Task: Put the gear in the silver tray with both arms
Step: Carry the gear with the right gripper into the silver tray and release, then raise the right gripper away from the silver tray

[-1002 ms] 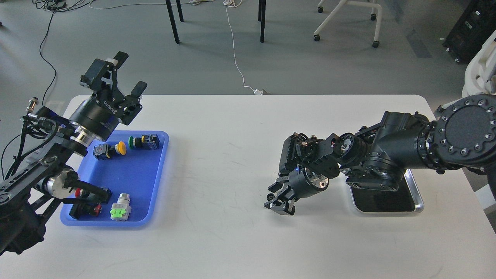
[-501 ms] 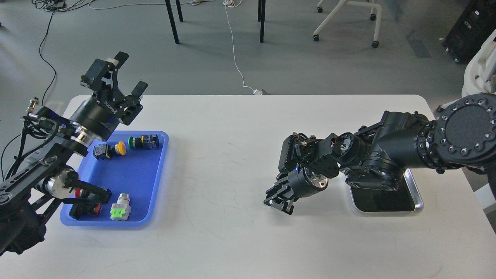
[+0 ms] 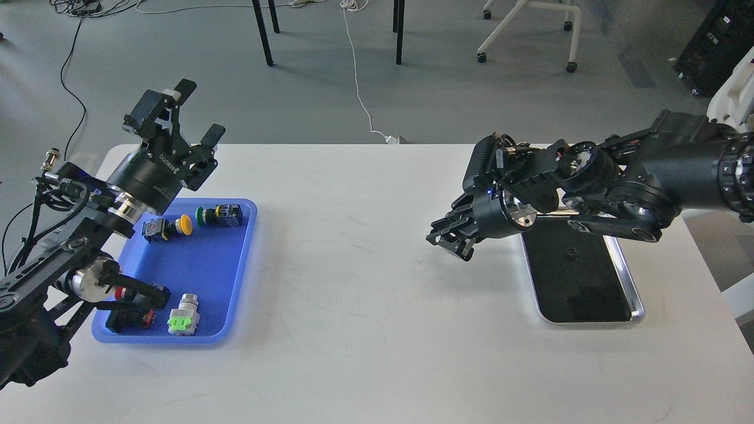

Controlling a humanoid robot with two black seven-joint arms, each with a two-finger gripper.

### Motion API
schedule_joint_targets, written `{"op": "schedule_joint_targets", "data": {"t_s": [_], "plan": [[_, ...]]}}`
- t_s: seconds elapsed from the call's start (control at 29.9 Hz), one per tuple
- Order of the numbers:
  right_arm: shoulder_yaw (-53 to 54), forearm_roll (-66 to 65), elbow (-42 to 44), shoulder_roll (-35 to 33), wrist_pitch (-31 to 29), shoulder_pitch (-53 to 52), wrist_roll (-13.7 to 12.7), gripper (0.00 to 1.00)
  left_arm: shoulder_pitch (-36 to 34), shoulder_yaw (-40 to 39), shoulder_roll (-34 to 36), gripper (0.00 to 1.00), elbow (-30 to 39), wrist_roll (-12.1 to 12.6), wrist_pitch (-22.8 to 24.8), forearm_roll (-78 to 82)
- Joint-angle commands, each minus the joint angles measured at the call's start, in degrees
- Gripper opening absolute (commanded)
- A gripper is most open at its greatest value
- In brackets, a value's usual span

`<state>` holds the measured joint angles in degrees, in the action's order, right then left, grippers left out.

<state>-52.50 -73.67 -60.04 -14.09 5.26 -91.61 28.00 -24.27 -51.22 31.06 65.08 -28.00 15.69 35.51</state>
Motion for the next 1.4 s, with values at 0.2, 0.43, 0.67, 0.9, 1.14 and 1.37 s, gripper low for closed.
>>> {"op": "schedule_joint_targets", "data": {"t_s": [0.2,0.43,0.67,0.9,1.14,1.37], "plan": [[-4.6,-5.5,-3.5,-18.2,-0.1,2.1,0.0,0.23,0.0,0.4,-2.1,0.98,0.0,0.0,0.7,0.1],[-5.5,-6.9,-1.8,-22.9,-0.1,9.2,0.0,0.24,-0.2,0.5,-2.9,0.98,0.0,0.0,0.7,0.2],[-4.8,-6.7,1.9,-22.6,0.4,12.2,0.0,0.24,-0.1,0.5,-3.0,0.98,0.0,0.0,0.7,0.2],[-0.9,-6.4,1.8,-22.5,1.6,13.8,0.0,0.68,-0.2,0.5,-2.9,0.98,0.0,0.0,0.7,0.2],[2.5,-5.7,1.4,-24.0,2.7,13.4,0.0,0.94,-0.2,0.4,-2.9,0.98,0.0,0.1,0.7,0.2],[23.9,11.7,1.0,-27.6,0.3,17.0,0.0,0.96,-0.1,0.4,-2.8,0.98,0.0,0.1,0.7,0.2]]}}
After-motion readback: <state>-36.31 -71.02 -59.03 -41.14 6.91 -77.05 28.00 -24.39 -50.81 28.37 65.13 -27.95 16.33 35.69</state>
